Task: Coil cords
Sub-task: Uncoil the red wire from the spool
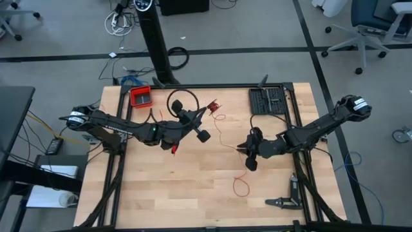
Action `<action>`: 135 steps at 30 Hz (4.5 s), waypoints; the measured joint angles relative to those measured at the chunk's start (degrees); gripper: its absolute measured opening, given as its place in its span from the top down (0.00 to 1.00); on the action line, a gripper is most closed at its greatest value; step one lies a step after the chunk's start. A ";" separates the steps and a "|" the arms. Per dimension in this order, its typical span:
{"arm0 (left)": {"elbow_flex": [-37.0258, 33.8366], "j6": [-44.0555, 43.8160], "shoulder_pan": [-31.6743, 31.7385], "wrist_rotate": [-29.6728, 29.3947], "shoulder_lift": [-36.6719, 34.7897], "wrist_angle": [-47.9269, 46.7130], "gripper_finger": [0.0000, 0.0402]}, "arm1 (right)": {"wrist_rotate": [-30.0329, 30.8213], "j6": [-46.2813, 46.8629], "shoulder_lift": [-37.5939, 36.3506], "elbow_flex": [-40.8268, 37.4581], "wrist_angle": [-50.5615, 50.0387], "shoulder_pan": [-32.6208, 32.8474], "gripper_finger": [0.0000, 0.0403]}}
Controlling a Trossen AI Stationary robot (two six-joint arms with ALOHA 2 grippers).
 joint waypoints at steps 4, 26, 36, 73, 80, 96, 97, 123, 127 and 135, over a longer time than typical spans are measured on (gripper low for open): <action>0.00 0.58 -0.18 1.04 0.00 0.06 0.99 | 1.02 2.34 -0.31 0.01 -3.54 -0.09 0.76; 0.01 0.59 -0.79 14.27 0.00 2.86 0.99 | 14.00 -10.89 -8.03 -0.01 7.74 3.81 0.69; 0.00 -4.56 -0.79 19.62 0.00 3.66 0.99 | 23.95 -30.76 -0.54 0.01 20.75 7.28 0.70; 0.04 -6.81 -0.77 21.55 1.23 6.58 0.99 | 36.98 -53.97 11.43 0.01 41.23 5.70 0.84; 0.04 -6.74 -0.77 22.41 2.10 7.90 0.99 | 36.95 -53.92 11.43 0.01 41.94 5.62 0.85; 0.04 -3.53 -0.75 19.48 2.10 4.71 0.99 | 44.93 -57.04 10.63 0.01 41.49 9.09 0.99; 0.04 -3.24 -0.75 19.44 2.10 4.35 0.99 | 46.71 -57.10 10.07 0.01 41.41 9.42 0.99; 0.02 4.84 0.73 2.73 2.03 -7.23 0.99 | 22.39 -56.90 -3.25 0.01 47.36 18.33 0.99; 0.02 2.17 0.74 2.46 2.03 -5.60 0.99 | 15.33 -52.85 -0.49 0.01 47.24 15.31 0.99; 0.02 -2.89 0.76 2.39 2.01 -2.83 0.99 | 1.52 -42.38 8.45 0.01 47.21 7.19 0.99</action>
